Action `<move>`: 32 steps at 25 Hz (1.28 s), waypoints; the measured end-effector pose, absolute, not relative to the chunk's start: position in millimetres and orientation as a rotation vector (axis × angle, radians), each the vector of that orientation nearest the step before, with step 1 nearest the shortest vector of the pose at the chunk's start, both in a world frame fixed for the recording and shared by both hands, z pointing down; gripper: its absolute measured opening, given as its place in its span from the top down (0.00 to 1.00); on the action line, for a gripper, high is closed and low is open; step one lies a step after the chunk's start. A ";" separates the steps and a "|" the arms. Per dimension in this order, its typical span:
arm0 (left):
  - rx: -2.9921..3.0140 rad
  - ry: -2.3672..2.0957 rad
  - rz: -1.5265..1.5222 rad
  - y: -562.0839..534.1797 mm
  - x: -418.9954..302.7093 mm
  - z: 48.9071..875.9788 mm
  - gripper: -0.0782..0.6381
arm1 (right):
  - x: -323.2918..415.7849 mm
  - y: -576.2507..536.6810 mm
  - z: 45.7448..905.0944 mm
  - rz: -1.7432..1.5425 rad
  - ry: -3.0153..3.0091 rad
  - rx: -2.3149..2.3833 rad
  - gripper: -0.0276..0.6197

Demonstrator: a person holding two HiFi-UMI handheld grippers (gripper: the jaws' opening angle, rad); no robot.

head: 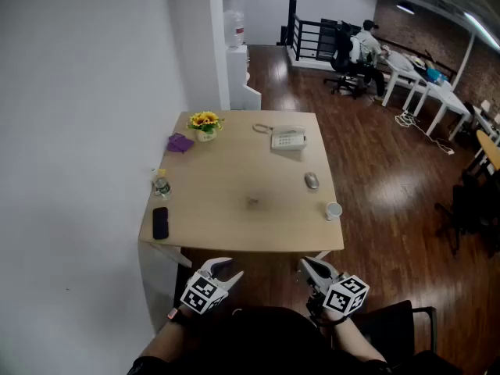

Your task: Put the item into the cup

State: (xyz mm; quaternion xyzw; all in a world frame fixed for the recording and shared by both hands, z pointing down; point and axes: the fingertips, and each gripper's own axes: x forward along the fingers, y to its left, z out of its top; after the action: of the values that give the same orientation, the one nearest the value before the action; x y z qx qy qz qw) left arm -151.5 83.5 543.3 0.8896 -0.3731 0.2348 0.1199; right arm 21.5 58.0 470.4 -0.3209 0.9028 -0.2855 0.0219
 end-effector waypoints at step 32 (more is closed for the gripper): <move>2.510 -1.141 0.909 -156.7 -155.5 622.8 0.67 | 18.4 -76.7 489.7 -0.648 3.034 -1.106 0.95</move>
State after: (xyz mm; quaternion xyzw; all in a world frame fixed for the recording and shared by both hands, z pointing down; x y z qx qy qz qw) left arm -155.5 -156.7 622.8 0.8585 -0.3901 0.3108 0.1190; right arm 18.4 -76.7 489.7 -0.3348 0.9185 -0.1963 -0.0757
